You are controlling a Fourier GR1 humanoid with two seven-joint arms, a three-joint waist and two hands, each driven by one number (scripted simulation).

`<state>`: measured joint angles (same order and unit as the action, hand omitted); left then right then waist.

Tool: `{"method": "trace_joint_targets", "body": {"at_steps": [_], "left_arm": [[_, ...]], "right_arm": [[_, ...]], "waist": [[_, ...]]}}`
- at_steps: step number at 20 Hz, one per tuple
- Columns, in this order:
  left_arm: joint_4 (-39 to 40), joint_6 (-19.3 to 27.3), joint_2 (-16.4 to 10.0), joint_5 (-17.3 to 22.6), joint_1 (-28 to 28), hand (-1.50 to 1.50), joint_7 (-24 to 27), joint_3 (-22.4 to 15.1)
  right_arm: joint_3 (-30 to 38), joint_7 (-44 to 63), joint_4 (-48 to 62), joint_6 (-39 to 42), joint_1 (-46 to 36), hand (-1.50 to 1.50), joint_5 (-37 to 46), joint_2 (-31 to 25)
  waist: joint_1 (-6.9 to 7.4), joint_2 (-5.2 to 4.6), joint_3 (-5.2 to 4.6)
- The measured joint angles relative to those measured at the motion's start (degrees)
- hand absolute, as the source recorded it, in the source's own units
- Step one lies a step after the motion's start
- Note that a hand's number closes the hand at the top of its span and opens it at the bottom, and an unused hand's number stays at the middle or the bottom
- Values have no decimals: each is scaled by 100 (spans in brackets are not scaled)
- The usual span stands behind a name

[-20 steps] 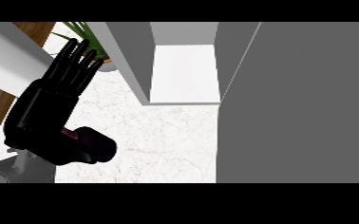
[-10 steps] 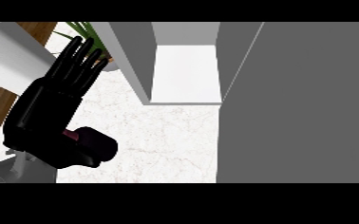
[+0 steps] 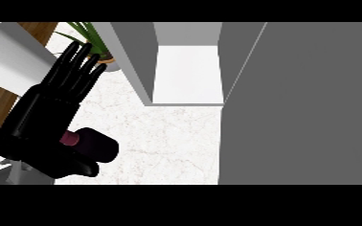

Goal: Pick up the wine, place it into the cabinet and close the cabinet

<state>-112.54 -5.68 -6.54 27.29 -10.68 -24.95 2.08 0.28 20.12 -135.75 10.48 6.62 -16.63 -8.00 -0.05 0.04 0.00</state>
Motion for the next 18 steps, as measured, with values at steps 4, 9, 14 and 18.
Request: {"method": "trace_joint_targets", "body": {"at_steps": [4,9,14,18], "left_arm": [[-93,109,19,-165,3,-150,-105,-79],[-227,-73,-202,27,298,-150,-226,233],[-333,-101,-253,-66,502,-150,-240,346],[53,-460,-350,-46,669,-150,125,601]], "right_arm": [[-86,117,-45,-35,-32,-150,82,75],[-94,38,-57,39,101,-150,124,146],[-47,144,-57,34,-51,-150,154,142],[10,175,-49,56,-108,-150,139,152]], "waist": [[-3,1,0],[-2,2,0],[0,1,0],[-1,-1,-1]]}}
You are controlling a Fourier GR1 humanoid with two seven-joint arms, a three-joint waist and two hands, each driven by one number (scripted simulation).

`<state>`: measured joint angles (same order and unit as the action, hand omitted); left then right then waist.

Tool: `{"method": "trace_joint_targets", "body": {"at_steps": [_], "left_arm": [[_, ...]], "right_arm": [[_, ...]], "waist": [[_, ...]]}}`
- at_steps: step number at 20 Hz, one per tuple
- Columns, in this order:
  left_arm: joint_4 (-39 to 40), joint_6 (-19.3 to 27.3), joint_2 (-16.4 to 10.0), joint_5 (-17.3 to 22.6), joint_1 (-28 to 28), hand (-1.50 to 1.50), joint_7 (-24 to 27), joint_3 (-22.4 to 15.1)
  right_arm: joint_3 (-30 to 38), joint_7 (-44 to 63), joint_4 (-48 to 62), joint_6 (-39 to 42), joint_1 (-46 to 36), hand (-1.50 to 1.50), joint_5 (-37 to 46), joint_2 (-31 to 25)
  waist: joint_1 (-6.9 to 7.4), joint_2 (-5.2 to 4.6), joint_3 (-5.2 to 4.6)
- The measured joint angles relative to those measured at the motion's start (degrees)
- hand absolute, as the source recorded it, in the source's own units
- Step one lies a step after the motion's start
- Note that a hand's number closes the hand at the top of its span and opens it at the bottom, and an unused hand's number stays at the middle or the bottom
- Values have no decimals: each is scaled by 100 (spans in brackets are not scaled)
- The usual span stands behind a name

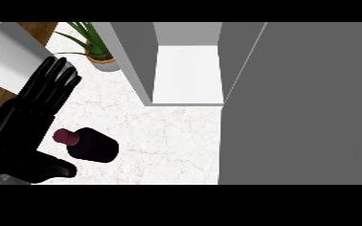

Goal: Pick up the wine, place it into the cabinet and close the cabinet

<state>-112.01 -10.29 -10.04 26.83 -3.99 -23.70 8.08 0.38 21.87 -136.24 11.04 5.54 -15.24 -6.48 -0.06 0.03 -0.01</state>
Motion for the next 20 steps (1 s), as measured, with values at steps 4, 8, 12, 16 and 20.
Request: {"method": "trace_joint_targets", "body": {"at_steps": [4,8,12,16,20], "left_arm": [[300,-272,-98,5,55,-150,218,196],[553,-563,-192,-22,251,-150,428,378],[854,-708,-190,-144,317,-150,593,440],[1420,-1018,-229,-318,366,-150,1057,560],[1767,-1257,-225,-490,515,-150,1443,617]], "right_arm": [[67,72,4,13,-64,-150,-12,8],[-10,92,-13,-7,-73,-150,50,85],[-57,126,-49,16,-95,-150,115,124],[-237,6,-74,47,79,-150,275,246],[-97,42,-60,109,52,-150,209,200]], "waist": [[-2,-1,1],[2,0,0],[1,0,1],[-7,-1,-1],[-4,-1,-2]]}}
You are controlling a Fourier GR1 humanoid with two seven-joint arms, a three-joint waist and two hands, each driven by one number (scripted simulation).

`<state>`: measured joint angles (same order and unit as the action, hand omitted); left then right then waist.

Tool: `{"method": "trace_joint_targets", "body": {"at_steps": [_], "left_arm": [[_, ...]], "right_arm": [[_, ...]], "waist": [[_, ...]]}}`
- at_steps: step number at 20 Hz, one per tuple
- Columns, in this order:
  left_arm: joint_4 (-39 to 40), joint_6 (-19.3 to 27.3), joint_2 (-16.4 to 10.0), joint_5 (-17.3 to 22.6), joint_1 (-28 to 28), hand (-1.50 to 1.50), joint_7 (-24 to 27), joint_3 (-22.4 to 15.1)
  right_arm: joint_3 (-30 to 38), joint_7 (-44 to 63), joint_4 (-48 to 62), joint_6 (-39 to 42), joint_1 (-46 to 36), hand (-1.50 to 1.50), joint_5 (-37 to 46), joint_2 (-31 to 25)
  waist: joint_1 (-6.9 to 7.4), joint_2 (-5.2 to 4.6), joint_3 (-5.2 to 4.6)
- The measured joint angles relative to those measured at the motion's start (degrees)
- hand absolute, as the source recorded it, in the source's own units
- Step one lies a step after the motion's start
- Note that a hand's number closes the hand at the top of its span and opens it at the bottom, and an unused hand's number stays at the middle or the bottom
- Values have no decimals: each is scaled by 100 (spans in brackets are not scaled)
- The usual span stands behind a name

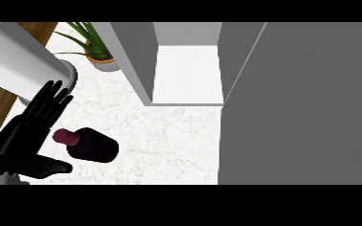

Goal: Pick up the wine, place it into the cabinet and close the cabinet

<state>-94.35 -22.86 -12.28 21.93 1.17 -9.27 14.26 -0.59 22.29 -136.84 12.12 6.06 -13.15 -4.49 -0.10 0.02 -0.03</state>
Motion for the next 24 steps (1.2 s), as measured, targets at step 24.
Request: {"method": "trace_joint_targets", "body": {"at_steps": [24], "left_arm": [[2850,-764,-185,-1154,-422,-150,1995,80]], "right_arm": [[104,129,17,95,-152,-150,-40,62]], "waist": [[-8,-2,2]]}}
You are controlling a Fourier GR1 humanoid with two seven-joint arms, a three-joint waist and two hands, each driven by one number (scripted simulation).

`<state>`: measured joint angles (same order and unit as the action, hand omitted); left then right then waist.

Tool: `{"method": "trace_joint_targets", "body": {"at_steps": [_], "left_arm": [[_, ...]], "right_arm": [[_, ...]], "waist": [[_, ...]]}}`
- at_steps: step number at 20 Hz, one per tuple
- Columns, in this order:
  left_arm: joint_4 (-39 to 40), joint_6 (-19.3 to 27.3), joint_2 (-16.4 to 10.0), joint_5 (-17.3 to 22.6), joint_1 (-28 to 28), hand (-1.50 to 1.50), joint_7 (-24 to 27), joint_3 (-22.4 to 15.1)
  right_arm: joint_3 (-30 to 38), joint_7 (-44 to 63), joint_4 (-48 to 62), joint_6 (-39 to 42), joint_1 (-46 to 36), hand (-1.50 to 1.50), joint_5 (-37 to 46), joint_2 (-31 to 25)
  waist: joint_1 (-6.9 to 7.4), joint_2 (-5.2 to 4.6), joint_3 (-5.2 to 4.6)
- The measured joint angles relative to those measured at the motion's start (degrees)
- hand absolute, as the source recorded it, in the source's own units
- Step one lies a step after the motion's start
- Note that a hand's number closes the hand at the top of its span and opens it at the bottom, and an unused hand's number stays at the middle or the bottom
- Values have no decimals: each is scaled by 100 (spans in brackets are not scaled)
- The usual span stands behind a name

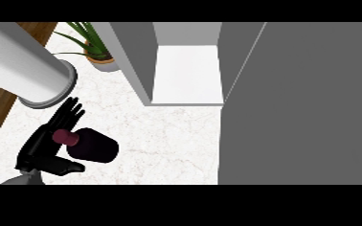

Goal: Pick up the wine, place it into the cabinet and close the cabinet

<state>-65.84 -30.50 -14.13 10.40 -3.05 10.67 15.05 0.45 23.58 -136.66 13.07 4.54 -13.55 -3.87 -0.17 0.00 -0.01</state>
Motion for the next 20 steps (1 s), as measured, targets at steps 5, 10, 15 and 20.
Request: {"method": "trace_joint_targets", "body": {"at_steps": [5,10,15,20], "left_arm": [[821,-64,-51,-264,-324,-150,506,-51],[1667,-51,-103,-581,-581,-150,1129,-106],[2347,98,6,-855,-757,-150,1706,-212],[2880,149,75,-873,-945,-150,2000,-201]], "right_arm": [[-18,-22,-12,16,49,-150,1,46],[37,-54,37,34,6,-150,68,35],[-7,8,-35,44,26,-150,76,47],[-62,-97,-49,121,158,-150,137,86]], "waist": [[-6,-1,0],[-11,-2,-2],[-13,-3,-1],[-14,-2,-1]]}}
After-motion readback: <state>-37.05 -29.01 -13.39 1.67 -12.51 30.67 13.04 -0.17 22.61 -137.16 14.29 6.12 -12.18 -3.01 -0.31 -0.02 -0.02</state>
